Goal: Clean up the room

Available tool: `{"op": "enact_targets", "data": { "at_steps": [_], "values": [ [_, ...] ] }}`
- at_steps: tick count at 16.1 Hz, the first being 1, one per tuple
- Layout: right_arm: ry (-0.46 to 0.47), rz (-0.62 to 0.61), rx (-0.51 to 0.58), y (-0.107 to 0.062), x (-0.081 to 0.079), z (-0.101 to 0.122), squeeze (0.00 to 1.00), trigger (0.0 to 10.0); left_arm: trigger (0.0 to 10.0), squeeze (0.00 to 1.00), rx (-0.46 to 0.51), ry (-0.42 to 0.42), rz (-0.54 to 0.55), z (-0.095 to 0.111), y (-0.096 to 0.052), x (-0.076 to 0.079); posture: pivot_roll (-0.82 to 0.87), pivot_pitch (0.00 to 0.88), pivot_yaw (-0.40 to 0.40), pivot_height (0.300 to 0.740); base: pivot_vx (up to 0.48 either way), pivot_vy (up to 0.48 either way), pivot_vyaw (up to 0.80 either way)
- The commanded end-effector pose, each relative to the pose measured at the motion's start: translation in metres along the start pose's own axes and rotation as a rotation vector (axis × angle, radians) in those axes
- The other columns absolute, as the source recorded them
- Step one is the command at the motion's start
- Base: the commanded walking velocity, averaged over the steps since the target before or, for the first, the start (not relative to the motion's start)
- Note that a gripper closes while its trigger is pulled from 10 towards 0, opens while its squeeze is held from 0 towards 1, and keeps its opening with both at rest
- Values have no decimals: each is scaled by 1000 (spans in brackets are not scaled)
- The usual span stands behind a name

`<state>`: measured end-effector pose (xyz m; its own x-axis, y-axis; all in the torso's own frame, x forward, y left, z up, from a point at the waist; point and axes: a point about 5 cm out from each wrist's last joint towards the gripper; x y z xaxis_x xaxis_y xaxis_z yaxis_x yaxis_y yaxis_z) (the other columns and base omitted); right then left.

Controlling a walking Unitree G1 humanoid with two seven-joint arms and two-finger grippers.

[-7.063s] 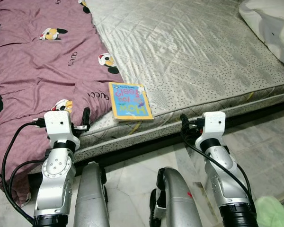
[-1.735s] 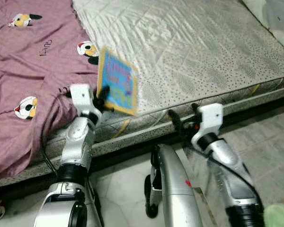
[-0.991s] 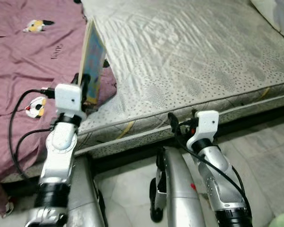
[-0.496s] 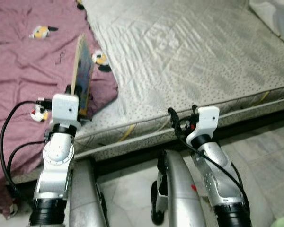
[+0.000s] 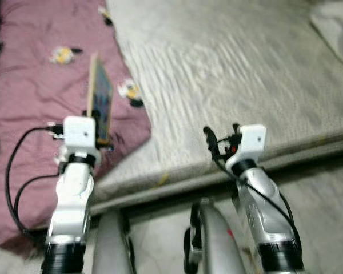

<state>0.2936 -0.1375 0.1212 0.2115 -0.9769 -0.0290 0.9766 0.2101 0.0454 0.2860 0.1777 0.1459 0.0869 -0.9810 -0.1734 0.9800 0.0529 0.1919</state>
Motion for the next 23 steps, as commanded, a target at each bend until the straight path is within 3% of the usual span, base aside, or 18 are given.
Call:
{"op": "enact_targets", "data": {
  "at_steps": [1,9,12,17,20,23],
  "values": [
    [8,-20,-4,-1,3,-1,0,10000,10000,0,16,11,13,3,-3,-3,0,140,-20,726,0,0,0],
    [-12,-77,15,-4,13,2,0,10000,10000,0,-82,22,-10,-17,-18,6,-12,116,-8,740,0,0,0],
    [-32,-153,6,-15,28,0,0,10000,10000,0,-118,39,20,-28,-31,0,-21,102,-2,740,0,0,0],
    [-102,-352,-84,-39,47,-18,0,10000,10000,0,-135,18,-35,-32,-37,10,-34,81,7,740,0,0,0],
    [-112,-373,-95,-40,40,-22,0,10000,10000,0,-151,13,-47,-37,-37,11,-51,55,23,740,0,0,0],
    [-121,-408,-56,-45,47,-20,0,10000,10000,0,-152,14,-66,-38,-37,11,-51,52,29,740,0,0,0]
  ]
}}
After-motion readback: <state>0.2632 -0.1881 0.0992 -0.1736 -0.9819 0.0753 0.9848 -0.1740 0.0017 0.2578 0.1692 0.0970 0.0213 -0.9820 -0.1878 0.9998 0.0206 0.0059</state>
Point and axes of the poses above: a point about 5 cm out from each wrist's last joint towards the gripper, its own y axis pointing out of the wrist towards the gripper, its own z axis along the axis of the wrist's last joint, x = y × z, and after that the axes turned 3 degrees about -y, right-handed
